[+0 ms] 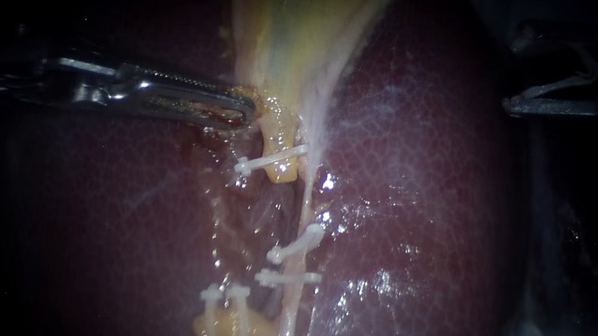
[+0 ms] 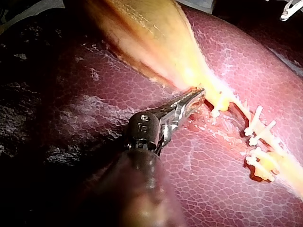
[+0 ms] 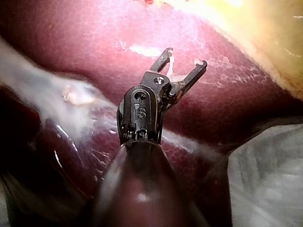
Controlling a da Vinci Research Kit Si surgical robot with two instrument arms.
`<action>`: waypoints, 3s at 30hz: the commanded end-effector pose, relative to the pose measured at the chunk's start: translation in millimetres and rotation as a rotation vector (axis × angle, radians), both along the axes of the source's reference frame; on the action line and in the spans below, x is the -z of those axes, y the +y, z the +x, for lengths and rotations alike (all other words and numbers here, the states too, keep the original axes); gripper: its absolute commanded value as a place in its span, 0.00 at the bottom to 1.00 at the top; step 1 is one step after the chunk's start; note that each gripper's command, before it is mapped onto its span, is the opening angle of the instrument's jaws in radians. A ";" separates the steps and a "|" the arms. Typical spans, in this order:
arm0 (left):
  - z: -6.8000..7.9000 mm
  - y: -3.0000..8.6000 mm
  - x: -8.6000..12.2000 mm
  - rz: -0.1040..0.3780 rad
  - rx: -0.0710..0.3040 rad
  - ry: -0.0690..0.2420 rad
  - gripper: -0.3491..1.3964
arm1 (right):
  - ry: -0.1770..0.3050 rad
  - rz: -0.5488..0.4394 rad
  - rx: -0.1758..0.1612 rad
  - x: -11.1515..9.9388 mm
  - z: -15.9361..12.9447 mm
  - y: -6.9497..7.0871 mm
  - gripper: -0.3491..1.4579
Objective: Clipping third clip right tube
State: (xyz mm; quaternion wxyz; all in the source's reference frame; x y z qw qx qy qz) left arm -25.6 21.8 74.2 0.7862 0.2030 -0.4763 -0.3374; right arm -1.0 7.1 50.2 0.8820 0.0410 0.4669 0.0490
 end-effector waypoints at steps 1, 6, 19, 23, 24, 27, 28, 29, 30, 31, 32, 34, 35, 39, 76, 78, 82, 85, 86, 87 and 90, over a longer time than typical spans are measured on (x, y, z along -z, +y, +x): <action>0.1 0.0 0.0 0.000 0.000 0.000 0.00 | 0.000 0.000 0.000 -0.1 0.0 0.0 0.47; 1.3 0.5 0.9 0.002 0.003 0.003 0.00 | 0.002 0.001 0.001 0.0 0.2 0.0 0.47; 8.1 5.0 6.2 0.001 0.093 0.014 0.00 | 0.012 0.006 0.009 0.0 0.6 -0.2 0.47; 7.7 4.6 6.1 -0.001 0.096 0.017 0.00 | 0.020 0.010 0.016 0.1 1.0 -0.4 0.47; 7.6 4.6 6.0 -0.002 0.097 0.017 0.00 | 0.023 0.011 0.017 0.1 1.1 -0.5 0.47; 7.6 4.5 6.0 -0.002 0.097 0.018 0.00 | 0.042 0.051 0.015 0.2 1.8 -1.0 0.47; 7.6 4.5 6.0 -0.002 0.097 0.018 0.00 | 0.048 0.073 0.007 0.2 2.0 -1.3 0.47; 7.6 4.5 6.0 -0.002 0.097 0.018 0.00 | 0.054 0.090 0.004 0.3 2.3 -1.5 0.47; 7.6 4.5 6.0 -0.002 0.097 0.018 0.00 | 0.065 0.125 -0.004 0.3 2.8 -2.0 0.47; 7.6 4.5 6.0 -0.002 0.097 0.018 0.00 | 0.070 0.147 -0.011 0.2 3.2 -2.3 0.47; 7.6 4.5 6.0 -0.002 0.097 0.018 0.00 | 0.078 0.170 -0.015 0.2 3.6 -2.6 0.47; 7.6 4.5 6.1 -0.002 0.097 0.018 0.00 | 0.091 0.230 -0.031 0.1 4.7 -3.5 0.47; 7.6 4.5 6.1 -0.002 0.097 0.018 0.00 | 0.097 0.252 -0.034 0.0 5.2 -3.9 0.47; 7.6 4.5 6.1 -0.002 0.097 0.018 0.00 | 0.117 0.352 -0.056 -0.5 7.7 -5.7 0.47; 7.2 4.1 6.2 -0.005 0.103 0.023 0.00 | 0.121 0.816 -0.132 -12.1 16.7 -13.0 0.46; 7.2 4.1 6.2 -0.005 0.103 0.023 0.00 | 0.119 0.823 -0.133 -12.7 17.0 -13.2 0.46; 7.1 4.0 6.2 -0.005 0.104 0.024 0.00 | 0.116 0.851 -0.129 -13.8 17.4 -13.5 0.46; 7.1 4.0 6.2 -0.005 0.104 0.024 0.00 | 0.116 0.862 -0.135 -14.5 17.9 -13.7 0.46; 7.1 4.0 6.2 -0.005 0.104 0.024 0.00 | 0.119 0.861 -0.134 -14.7 18.1 -13.8 0.46; 7.1 4.0 6.2 -0.005 0.104 0.024 0.00 | 0.122 0.869 -0.141 -14.9 18.3 -13.9 0.46; 7.1 4.0 6.2 -0.005 0.104 0.024 0.00 | 0.161 0.918 -0.149 -15.3 18.8 -13.9 0.46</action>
